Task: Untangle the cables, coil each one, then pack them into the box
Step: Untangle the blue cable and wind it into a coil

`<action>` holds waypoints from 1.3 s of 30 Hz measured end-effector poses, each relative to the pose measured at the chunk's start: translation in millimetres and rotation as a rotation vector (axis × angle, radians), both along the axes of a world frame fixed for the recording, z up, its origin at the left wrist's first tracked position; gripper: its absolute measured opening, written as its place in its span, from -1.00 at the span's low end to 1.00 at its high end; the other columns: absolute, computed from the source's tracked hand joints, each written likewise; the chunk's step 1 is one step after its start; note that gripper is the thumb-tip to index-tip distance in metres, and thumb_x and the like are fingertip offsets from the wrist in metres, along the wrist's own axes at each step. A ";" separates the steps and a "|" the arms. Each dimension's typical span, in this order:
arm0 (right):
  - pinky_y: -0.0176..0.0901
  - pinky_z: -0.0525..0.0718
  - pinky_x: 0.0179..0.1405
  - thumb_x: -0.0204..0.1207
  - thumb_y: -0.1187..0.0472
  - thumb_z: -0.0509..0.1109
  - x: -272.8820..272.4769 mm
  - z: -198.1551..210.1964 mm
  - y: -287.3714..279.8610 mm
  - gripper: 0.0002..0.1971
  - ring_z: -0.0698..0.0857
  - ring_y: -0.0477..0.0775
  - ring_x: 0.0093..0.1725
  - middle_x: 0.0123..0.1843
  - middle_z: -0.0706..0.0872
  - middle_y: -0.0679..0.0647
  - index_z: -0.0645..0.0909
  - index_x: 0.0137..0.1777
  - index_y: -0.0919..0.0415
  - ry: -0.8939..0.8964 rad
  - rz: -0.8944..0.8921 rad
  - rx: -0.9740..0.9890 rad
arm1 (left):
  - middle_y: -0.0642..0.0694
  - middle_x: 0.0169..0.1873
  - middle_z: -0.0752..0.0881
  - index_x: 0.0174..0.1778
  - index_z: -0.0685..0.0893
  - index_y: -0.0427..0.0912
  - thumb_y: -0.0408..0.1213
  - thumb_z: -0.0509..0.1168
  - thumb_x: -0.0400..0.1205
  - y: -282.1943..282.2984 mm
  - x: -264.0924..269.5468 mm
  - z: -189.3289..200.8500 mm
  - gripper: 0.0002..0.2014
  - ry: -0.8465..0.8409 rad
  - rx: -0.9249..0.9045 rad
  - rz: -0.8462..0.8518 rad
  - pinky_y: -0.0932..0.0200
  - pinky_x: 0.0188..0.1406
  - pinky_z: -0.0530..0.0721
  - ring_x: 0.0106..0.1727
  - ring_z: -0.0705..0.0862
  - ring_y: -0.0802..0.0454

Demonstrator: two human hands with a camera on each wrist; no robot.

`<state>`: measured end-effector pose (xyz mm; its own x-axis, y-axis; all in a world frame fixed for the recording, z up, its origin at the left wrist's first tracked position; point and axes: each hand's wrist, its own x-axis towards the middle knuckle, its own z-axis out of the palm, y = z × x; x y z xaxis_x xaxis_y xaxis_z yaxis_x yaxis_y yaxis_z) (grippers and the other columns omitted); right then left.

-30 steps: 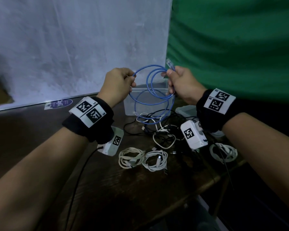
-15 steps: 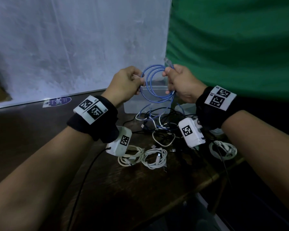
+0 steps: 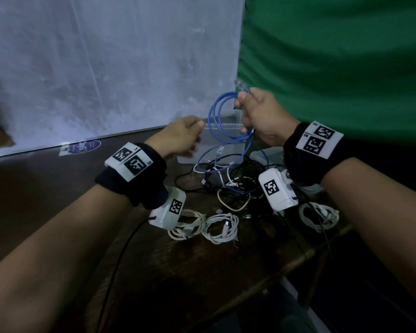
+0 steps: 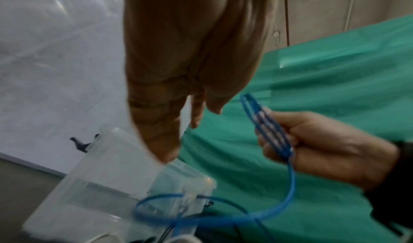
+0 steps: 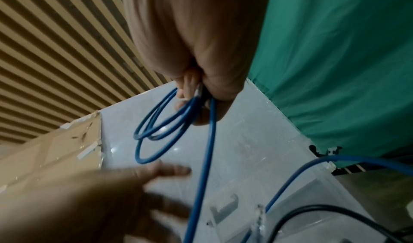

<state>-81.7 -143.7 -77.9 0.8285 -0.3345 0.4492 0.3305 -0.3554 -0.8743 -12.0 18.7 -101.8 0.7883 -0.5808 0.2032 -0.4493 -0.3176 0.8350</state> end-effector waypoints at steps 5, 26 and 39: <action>-0.35 0.41 -0.67 0.75 0.21 0.04 -7.1 18.6 2.8 -0.73 0.19 -0.17 -0.72 -0.66 0.27 -0.13 0.37 -0.22 0.16 -0.073 0.063 0.158 | -0.33 -0.22 0.65 0.52 0.17 -0.22 -0.32 0.19 0.71 0.7 -7.8 -21.8 -0.52 0.405 0.116 0.050 0.08 -0.57 0.69 -0.48 0.71 -0.08; -0.20 0.39 -0.61 0.70 0.28 0.10 -4.0 8.2 -16.1 -0.71 0.37 -0.14 -0.66 -0.34 0.50 0.13 0.36 -0.29 0.06 -0.099 -0.225 -0.135 | -0.17 -0.41 0.70 0.11 0.47 -0.24 -0.51 0.33 0.59 -10.9 -20.9 22.4 -0.76 0.078 -0.399 -0.080 0.29 -0.43 0.68 -0.47 0.66 0.10; 0.37 0.67 -0.11 0.73 0.26 0.08 -10.5 0.6 -7.9 -0.76 0.49 -0.16 -0.70 -0.51 0.42 0.06 0.54 -0.10 0.19 0.100 0.058 -0.278 | 0.18 -0.46 0.72 0.02 0.77 -0.23 -0.48 0.32 0.60 -17.4 -16.2 26.8 -0.82 -0.222 -0.281 -0.047 0.26 -0.18 0.65 -0.42 0.59 0.28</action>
<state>-92.2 -151.7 -77.3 0.8874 -0.1608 0.4320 0.2743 -0.5690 -0.7752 -28.2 1.3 -75.0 0.6804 -0.5129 0.5234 -0.6384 -0.0641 0.7670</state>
